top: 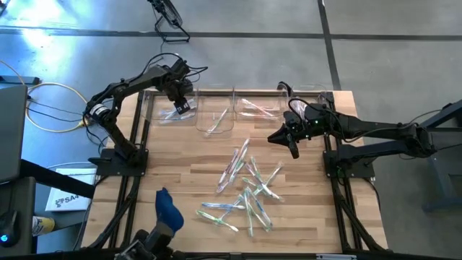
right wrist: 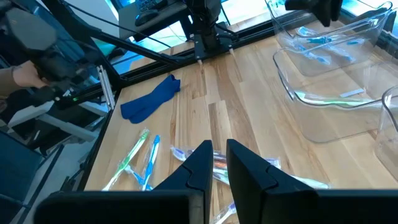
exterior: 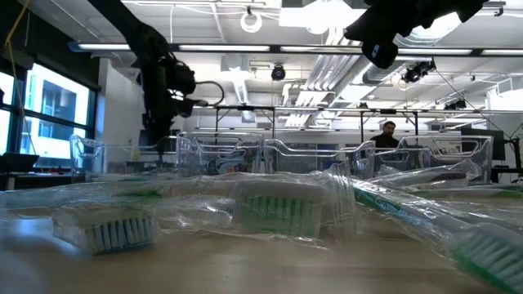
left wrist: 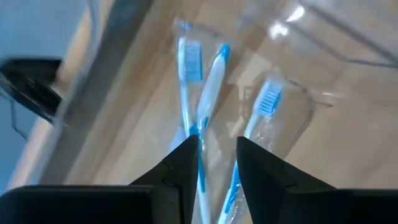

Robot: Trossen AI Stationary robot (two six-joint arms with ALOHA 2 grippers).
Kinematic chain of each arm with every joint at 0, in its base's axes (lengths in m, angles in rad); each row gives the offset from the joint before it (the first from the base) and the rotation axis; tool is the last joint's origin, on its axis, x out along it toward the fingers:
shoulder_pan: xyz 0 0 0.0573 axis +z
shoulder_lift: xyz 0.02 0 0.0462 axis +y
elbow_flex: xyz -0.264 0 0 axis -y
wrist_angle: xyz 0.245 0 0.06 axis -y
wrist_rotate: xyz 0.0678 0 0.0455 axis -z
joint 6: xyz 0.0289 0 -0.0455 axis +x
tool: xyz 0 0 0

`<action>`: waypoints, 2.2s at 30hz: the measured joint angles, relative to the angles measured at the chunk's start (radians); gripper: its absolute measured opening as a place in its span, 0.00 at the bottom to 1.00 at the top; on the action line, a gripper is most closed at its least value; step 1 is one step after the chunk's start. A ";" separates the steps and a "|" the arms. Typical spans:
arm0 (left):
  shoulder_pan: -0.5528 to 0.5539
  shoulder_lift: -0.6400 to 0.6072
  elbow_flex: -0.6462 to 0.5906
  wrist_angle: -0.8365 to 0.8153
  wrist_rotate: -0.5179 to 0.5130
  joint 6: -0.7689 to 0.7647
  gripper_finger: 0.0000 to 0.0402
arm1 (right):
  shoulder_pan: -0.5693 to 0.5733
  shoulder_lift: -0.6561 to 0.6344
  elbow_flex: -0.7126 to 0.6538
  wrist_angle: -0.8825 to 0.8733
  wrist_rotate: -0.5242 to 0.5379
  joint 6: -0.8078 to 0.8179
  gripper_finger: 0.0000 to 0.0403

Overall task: Pick & Place Toothbrushes
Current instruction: Put the green toothbrush into the middle left transparent bin

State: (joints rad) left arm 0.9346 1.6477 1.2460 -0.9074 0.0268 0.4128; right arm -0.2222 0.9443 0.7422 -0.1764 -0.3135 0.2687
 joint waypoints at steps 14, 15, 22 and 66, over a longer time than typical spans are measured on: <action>-0.356 -0.366 -0.024 0.085 -0.010 0.003 0.26 | 0.000 0.000 0.000 0.000 -0.003 0.000 0.10; -0.405 -0.395 -0.035 0.114 -0.021 -0.015 0.26 | 0.000 0.000 0.000 0.000 -0.003 -0.001 0.10; -0.745 -0.487 -0.076 0.321 -0.080 -0.134 0.26 | 0.000 0.000 0.000 0.000 -0.001 -0.004 0.10; -1.170 -0.333 -0.078 0.641 -0.059 -0.435 0.26 | 0.063 0.000 0.000 0.039 -0.098 -0.016 0.10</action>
State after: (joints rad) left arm -0.2351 1.3148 1.1683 -0.2666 -0.0326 -0.0222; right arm -0.1596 0.9443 0.7422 -0.1377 -0.4115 0.2531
